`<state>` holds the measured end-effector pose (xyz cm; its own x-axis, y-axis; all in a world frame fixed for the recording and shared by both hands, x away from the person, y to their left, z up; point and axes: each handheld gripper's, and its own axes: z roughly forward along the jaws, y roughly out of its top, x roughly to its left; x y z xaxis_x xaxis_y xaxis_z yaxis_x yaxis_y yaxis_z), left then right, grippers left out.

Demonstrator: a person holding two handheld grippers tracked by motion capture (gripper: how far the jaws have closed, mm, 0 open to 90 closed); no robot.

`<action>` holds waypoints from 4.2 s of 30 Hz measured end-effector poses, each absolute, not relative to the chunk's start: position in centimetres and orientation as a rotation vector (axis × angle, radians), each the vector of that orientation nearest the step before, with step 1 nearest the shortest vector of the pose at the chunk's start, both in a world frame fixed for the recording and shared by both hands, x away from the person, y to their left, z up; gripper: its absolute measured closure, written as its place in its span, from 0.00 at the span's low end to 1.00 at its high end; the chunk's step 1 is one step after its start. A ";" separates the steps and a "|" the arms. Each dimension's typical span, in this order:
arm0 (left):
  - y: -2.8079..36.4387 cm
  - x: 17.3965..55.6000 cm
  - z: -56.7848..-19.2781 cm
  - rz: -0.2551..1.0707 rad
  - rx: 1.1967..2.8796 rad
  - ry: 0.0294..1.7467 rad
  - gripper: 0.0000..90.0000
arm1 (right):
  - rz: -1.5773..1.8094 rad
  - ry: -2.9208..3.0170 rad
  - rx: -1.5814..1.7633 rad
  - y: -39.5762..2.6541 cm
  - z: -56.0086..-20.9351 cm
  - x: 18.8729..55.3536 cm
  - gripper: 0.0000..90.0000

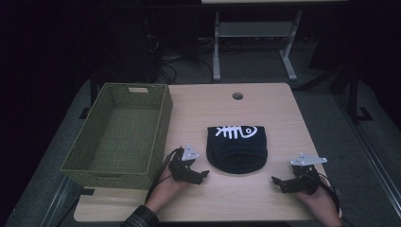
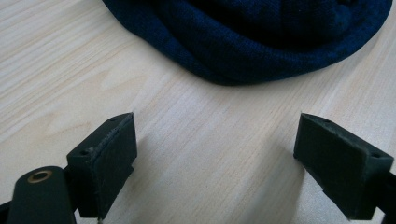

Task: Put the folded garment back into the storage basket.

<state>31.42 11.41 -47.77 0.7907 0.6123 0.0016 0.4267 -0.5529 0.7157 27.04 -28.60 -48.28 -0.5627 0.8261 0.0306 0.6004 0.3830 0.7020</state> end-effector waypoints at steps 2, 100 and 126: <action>11.4 31.4 -47.8 0.324 2.241 0.765 0.14 | 0.983 2.324 1.233 -28.6 -48.2 27.0 0.10; 11.7 31.2 -47.1 0.322 2.265 0.786 0.14 | 1.025 2.532 1.234 -24.8 -44.2 46.3 1.00; 11.3 30.1 -46.7 0.303 2.287 0.777 0.14 | 1.041 2.566 1.165 -26.2 -44.7 40.6 1.00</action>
<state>30.13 11.29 -46.68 0.7933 0.6088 -0.0012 0.4469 -0.5810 0.6803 40.59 -26.23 -44.70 -0.6912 0.7070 0.1499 0.6117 0.4618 0.6423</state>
